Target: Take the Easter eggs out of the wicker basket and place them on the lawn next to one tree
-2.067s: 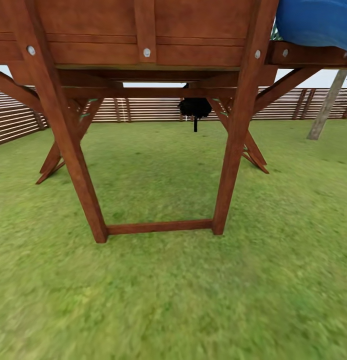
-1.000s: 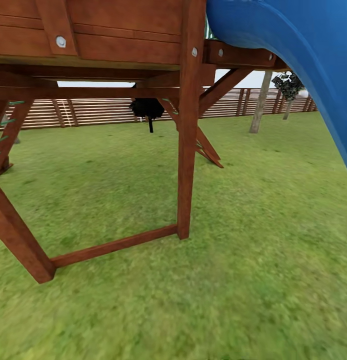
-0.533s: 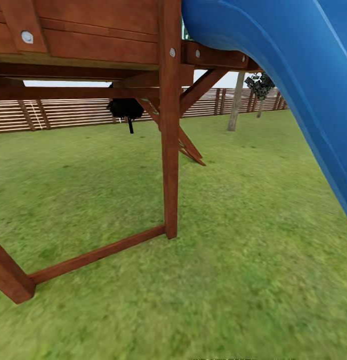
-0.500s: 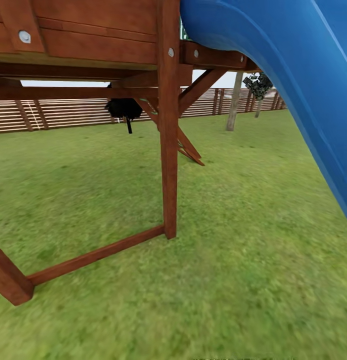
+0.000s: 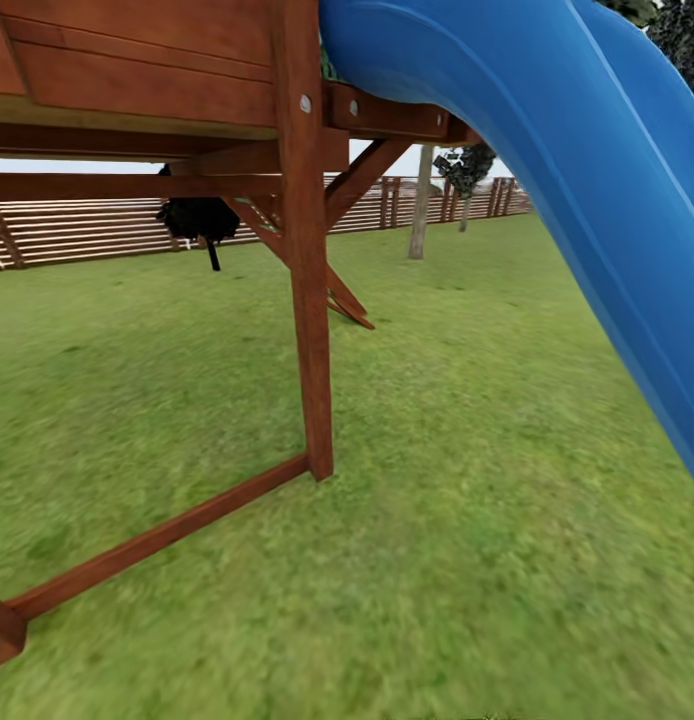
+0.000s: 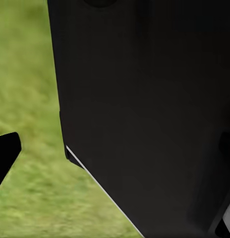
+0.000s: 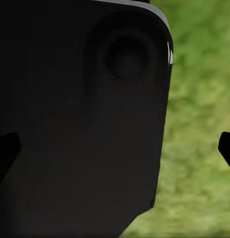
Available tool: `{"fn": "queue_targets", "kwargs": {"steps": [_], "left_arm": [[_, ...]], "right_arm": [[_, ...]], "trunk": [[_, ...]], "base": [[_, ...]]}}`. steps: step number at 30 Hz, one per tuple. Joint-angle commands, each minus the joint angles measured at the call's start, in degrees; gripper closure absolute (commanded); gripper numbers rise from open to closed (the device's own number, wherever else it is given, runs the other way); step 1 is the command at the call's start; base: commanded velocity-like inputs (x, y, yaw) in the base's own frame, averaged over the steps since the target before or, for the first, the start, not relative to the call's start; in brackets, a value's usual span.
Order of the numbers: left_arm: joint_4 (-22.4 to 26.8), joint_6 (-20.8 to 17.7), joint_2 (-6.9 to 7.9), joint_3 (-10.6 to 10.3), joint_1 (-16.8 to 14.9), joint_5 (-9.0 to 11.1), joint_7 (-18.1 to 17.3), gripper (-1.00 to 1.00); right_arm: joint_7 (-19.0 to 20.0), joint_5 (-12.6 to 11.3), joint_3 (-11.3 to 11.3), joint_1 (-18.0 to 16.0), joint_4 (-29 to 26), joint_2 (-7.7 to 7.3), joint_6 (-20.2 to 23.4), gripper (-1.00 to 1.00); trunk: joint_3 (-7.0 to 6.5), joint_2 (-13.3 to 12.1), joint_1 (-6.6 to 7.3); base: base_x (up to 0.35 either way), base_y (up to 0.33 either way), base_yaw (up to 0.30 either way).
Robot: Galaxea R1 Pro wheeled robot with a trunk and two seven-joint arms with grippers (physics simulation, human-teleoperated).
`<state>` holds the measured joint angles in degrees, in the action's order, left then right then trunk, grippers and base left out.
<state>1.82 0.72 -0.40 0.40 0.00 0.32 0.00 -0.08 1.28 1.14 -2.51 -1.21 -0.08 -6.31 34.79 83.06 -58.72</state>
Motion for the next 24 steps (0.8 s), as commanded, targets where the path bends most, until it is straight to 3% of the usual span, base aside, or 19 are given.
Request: {"fn": "queue_targets", "kwargs": {"steps": [1, 24], "left_arm": [[0.0, 0.1, -0.01, 0.0, 0.0, 0.0, 0.0, -1.00], [0.0, 0.1, -0.04, 0.0, 0.0, 0.0, 0.0, -1.00]], "right_arm": [[0.0, 0.1, 0.1, 0.0, 0.1, -0.01, -0.2, -1.00], [0.1, 0.1, 0.1, -0.1, 0.1, -0.01, -0.2, -1.00]], "trunk": [[0.05, 0.0, 0.00], [-0.36, 0.0, 0.00]], "base": [[0.091, 0.274, -0.278], [0.212, 0.217, -0.278]]}}
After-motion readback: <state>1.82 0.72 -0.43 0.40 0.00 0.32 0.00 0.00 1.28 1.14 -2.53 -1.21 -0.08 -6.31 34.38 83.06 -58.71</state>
